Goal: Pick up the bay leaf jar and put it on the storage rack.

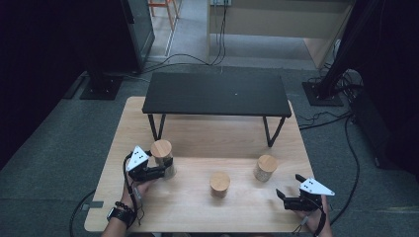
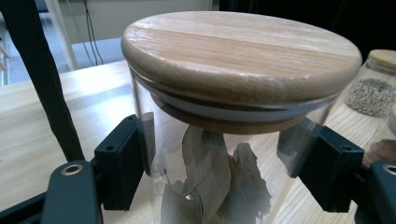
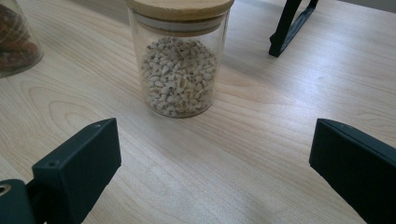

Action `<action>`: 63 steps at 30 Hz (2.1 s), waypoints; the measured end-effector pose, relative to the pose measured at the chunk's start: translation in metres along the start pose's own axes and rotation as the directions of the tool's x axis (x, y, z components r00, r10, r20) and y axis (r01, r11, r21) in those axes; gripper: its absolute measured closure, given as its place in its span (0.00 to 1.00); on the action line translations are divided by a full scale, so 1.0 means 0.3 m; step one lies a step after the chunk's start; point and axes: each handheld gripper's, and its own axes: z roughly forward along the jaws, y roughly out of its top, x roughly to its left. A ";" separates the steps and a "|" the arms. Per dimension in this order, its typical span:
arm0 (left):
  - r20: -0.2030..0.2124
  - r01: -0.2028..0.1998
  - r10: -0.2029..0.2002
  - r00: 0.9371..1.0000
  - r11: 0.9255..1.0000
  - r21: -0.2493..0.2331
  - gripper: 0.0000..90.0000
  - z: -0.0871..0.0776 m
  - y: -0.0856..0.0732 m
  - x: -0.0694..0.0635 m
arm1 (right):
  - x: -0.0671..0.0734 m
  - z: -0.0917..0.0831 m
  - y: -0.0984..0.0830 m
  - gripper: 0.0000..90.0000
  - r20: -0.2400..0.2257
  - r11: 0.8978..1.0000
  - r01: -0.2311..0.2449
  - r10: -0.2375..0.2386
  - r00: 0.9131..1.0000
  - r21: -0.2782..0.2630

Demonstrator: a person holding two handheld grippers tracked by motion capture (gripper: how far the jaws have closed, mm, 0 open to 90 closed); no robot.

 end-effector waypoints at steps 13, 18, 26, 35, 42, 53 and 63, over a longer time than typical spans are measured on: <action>0.001 -0.045 0.045 0.999 0.999 -0.028 0.28 -0.059 0.174 -0.076 | 0.001 0.004 0.008 0.02 -0.005 1.000 0.010 -0.010 1.000 0.015; 0.035 -0.032 0.034 0.999 0.997 -0.069 0.28 -0.078 0.258 -0.078 | -0.002 0.002 0.004 0.02 -0.007 1.000 0.004 -0.004 1.000 0.007; 0.034 -0.028 0.031 0.999 0.996 -0.088 0.28 -0.084 0.362 -0.077 | -0.002 0.002 0.003 0.02 -0.008 1.000 0.006 -0.006 1.000 0.005; 0.027 -0.041 0.043 0.999 0.996 -0.078 0.28 -0.067 0.490 -0.086 | -0.003 0.002 0.002 0.02 -0.010 1.000 0.004 -0.004 1.000 0.003; 0.009 -0.033 0.034 0.999 0.996 -0.082 0.28 -0.046 0.564 -0.070 | -0.004 0.002 0.002 0.02 -0.011 1.000 0.003 -0.003 1.000 0.003; -0.029 -0.048 0.045 0.999 0.994 -0.094 0.28 0.017 0.681 -0.036 | -0.009 0.002 0.000 0.02 -0.015 1.000 0.004 -0.004 1.000 0.001; -0.085 -0.022 0.015 0.996 0.996 -0.082 0.28 0.107 0.724 0.005 | -0.010 0.003 0.001 0.02 -0.017 1.000 0.006 -0.006 1.000 0.002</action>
